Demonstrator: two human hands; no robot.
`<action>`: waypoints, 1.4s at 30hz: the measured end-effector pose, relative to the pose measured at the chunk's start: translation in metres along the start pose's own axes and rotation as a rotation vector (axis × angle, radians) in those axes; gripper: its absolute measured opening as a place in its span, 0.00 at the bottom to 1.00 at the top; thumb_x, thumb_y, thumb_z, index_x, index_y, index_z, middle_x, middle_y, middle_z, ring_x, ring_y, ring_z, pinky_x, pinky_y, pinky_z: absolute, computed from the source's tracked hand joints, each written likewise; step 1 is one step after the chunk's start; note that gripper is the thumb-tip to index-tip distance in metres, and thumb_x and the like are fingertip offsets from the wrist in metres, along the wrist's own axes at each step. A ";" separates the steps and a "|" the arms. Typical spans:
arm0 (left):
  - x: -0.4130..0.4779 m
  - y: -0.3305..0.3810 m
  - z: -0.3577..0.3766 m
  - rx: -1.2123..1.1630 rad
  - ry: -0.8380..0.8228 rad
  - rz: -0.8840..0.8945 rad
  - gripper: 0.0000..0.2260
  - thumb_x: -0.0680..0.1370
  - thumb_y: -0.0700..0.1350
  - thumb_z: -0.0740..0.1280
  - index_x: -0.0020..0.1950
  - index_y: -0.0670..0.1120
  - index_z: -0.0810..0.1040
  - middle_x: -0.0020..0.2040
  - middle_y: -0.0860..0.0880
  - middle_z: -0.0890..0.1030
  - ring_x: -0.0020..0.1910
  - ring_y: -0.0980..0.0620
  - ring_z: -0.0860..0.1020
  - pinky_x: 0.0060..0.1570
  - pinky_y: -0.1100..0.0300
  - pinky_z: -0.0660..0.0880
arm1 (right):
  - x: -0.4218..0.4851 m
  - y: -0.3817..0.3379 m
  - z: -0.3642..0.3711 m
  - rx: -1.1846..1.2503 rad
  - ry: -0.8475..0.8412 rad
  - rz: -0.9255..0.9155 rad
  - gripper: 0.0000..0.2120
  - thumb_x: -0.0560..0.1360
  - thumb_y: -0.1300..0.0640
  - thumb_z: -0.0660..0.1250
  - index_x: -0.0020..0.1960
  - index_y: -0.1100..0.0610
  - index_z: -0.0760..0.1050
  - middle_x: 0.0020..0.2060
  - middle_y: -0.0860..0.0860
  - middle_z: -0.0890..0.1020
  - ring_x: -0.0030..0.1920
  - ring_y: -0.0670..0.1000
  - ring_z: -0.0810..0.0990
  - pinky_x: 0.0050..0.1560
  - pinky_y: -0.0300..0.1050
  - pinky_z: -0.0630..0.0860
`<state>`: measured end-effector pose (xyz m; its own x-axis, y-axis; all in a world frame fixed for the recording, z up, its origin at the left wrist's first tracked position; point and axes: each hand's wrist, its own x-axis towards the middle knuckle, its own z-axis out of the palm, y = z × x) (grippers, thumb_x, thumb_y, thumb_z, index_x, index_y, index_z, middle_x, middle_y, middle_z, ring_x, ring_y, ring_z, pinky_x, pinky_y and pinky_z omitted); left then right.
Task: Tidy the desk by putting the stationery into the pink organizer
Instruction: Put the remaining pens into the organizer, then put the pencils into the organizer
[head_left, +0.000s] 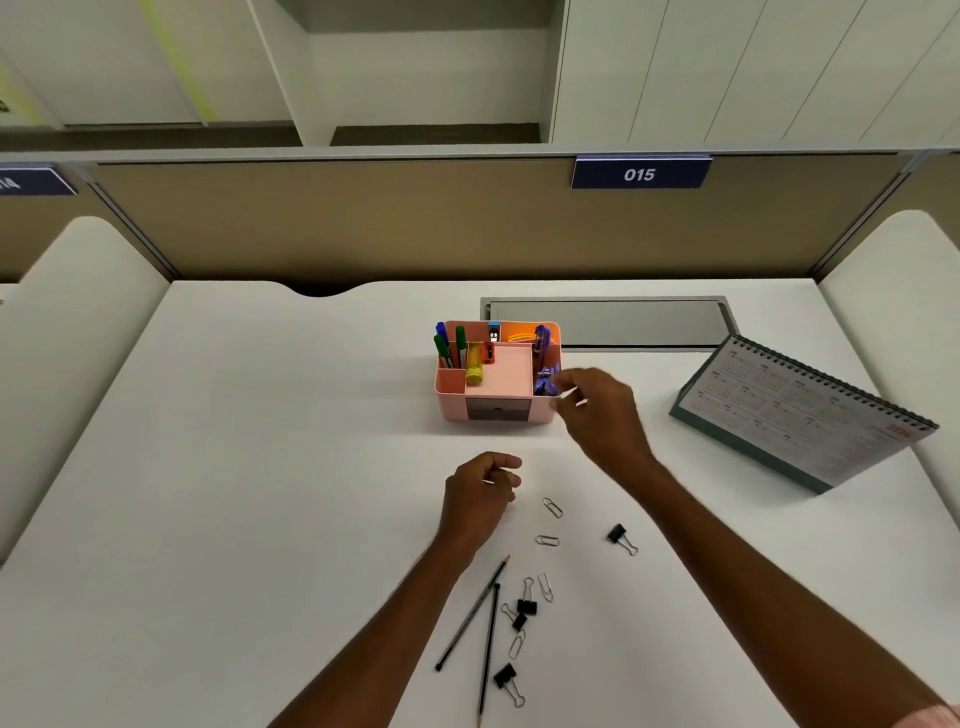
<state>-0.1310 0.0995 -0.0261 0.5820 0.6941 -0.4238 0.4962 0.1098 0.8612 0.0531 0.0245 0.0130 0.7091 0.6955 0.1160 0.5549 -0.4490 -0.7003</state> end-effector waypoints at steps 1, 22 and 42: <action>-0.008 -0.005 -0.001 0.013 -0.004 0.009 0.13 0.81 0.40 0.64 0.53 0.55 0.84 0.47 0.54 0.87 0.43 0.56 0.86 0.42 0.67 0.79 | -0.015 0.000 0.002 0.025 -0.027 0.013 0.14 0.77 0.61 0.74 0.62 0.56 0.81 0.54 0.51 0.84 0.47 0.47 0.81 0.50 0.45 0.82; -0.134 -0.113 0.008 0.573 0.174 0.006 0.09 0.77 0.60 0.71 0.53 0.60 0.75 0.41 0.59 0.78 0.41 0.60 0.78 0.39 0.67 0.72 | -0.186 0.030 0.028 0.151 -0.282 0.216 0.09 0.75 0.57 0.75 0.53 0.46 0.83 0.45 0.40 0.83 0.45 0.42 0.82 0.49 0.43 0.81; -0.112 -0.097 -0.010 0.316 0.135 0.163 0.26 0.80 0.42 0.70 0.76 0.55 0.68 0.40 0.56 0.80 0.38 0.57 0.80 0.40 0.67 0.77 | -0.171 0.028 0.078 -0.309 -0.464 -0.235 0.14 0.77 0.61 0.70 0.62 0.52 0.81 0.58 0.49 0.81 0.58 0.51 0.78 0.50 0.47 0.80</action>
<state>-0.2509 0.0180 -0.0594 0.5900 0.7741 -0.2294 0.5905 -0.2200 0.7765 -0.0867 -0.0635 -0.0811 0.3272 0.9366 -0.1254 0.8236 -0.3477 -0.4481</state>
